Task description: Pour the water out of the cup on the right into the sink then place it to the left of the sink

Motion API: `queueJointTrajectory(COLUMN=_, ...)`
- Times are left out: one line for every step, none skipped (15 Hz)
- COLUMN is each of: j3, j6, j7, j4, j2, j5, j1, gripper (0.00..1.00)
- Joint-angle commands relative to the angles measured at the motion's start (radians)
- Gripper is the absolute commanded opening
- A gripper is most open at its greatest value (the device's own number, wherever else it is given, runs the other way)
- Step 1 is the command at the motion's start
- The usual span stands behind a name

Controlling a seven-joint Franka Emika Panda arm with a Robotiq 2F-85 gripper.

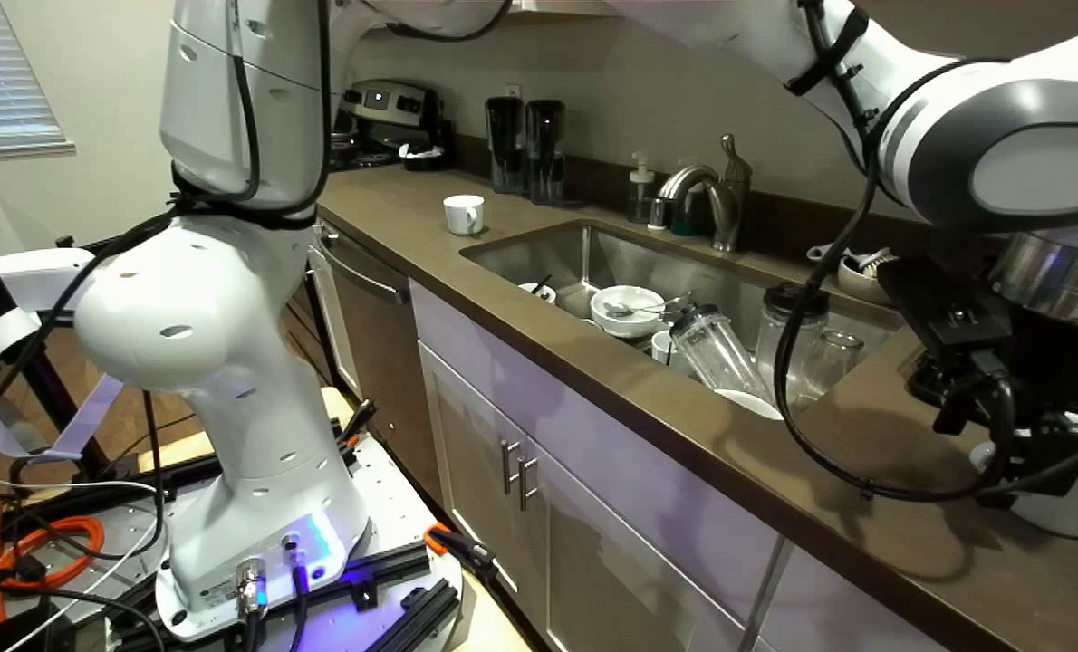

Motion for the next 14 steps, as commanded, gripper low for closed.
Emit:
queueJointTrajectory(j3=0.024, j6=0.013, j7=-0.060, j4=0.037, j2=0.024, j5=0.035, j1=-0.031, gripper=0.89)
queueJointTrajectory(j3=0.026, j6=0.020, j7=-0.064, j4=0.042, j2=0.028, j5=0.034, j1=-0.033, gripper=0.97)
queueJointTrajectory(j3=0.029, j6=0.022, j7=-0.068, j4=0.049, j2=0.033, j5=0.033, j1=-0.036, gripper=0.97)
queueJointTrajectory(j3=0.032, j6=0.026, j7=-0.072, j4=0.056, j2=0.037, j5=0.032, j1=-0.038, gripper=0.99)
queueJointTrajectory(j3=0.035, j6=0.032, j7=-0.075, j4=0.062, j2=0.041, j5=0.031, j1=-0.040, gripper=0.92)
queueJointTrajectory(j3=0.038, j6=0.035, j7=-0.076, j4=0.068, j2=0.045, j5=0.030, j1=-0.042, gripper=0.87)
queueJointTrajectory(j3=0.040, j6=0.036, j7=-0.080, j4=0.074, j2=0.048, j5=0.030, j1=-0.044, gripper=0.86)
queueJointTrajectory(j3=0.042, j6=0.034, j7=-0.081, j4=0.080, j2=0.051, j5=0.029, j1=-0.045, gripper=0.86)
queueJointTrajectory(j3=0.043, j6=0.030, j7=-0.081, j4=0.086, j2=0.055, j5=0.030, j1=-0.047, gripper=0.87)
queueJointTrajectory(j3=0.044, j6=0.028, j7=-0.080, j4=0.092, j2=0.059, j5=0.029, j1=-0.047, gripper=0.86)
queueJointTrajectory(j3=0.045, j6=0.027, j7=-0.080, j4=0.097, j2=0.063, j5=0.030, j1=-0.049, gripper=0.81)
queueJointTrajectory(j3=0.046, j6=0.026, j7=-0.080, j4=0.102, j2=0.066, j5=0.030, j1=-0.051, gripper=0.81)
queueJointTrajectory(j3=0.047, j6=0.027, j7=-0.080, j4=0.104, j2=0.068, j5=0.029, j1=-0.053, gripper=0.80)
queueJointTrajectory(j3=0.049, j6=0.025, j7=-0.079, j4=0.108, j2=0.071, j5=0.029, j1=-0.057, gripper=0.84)
